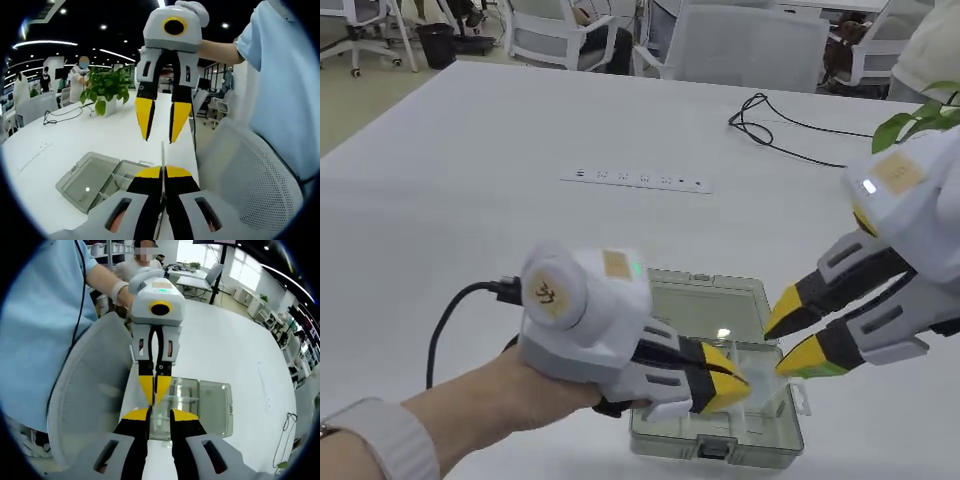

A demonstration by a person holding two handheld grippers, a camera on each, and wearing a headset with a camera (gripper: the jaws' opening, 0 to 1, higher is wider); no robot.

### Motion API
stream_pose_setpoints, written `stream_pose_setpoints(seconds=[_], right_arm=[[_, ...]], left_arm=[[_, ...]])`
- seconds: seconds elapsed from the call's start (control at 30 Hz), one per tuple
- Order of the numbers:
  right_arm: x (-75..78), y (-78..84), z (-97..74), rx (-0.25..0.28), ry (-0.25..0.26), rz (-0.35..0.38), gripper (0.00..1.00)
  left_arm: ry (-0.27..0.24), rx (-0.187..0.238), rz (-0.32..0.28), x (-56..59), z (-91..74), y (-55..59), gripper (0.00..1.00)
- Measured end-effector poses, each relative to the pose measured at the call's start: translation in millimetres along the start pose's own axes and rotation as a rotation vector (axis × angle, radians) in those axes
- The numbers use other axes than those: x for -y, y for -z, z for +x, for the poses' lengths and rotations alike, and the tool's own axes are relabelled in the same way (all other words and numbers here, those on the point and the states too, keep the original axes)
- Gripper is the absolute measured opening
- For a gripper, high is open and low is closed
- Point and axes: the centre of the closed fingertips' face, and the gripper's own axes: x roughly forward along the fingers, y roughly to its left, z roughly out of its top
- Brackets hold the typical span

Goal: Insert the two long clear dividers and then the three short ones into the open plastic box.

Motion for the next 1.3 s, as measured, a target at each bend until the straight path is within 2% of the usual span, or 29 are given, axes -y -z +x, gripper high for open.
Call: stream_pose_setpoints(seconds=[0.17, 0.33, 0.43, 0.53, 1.2, 1.3], right_arm=[[-6.3, 3.3, 4.4, -0.021, -0.034, 0.008, 0.10], [-6.7, 2.7, 4.9, -0.018, -0.044, 0.007, 0.10], [-7.1, 3.1, 4.9, -0.019, -0.051, 0.006, 0.04], [-8.6, 4.0, 6.2, -0.028, -0.056, 0.005, 0.04], [-3.8, 3.0, 7.5, -0.042, -0.042, -0.001, 0.02], [0.6, 5.9, 6.0, -0.052, -0.038, 0.008, 0.02]], left_arm=[[0.006, 0.010, 0.017, 1.8, -0.9, -1.5, 0.00], [0.007, 0.022, 0.014, 1.9, -1.5, -4.2, 0.00], [0.007, 0.029, 0.008, 1.6, -1.9, -4.6, 0.00], [0.007, 0.035, 0.005, 1.5, -1.8, -5.1, 0.00], [-0.021, 0.037, -0.031, -2.6, -2.4, -4.4, 0.00], [-0.050, 0.042, -0.048, -8.0, -4.0, -5.3, 0.12]])
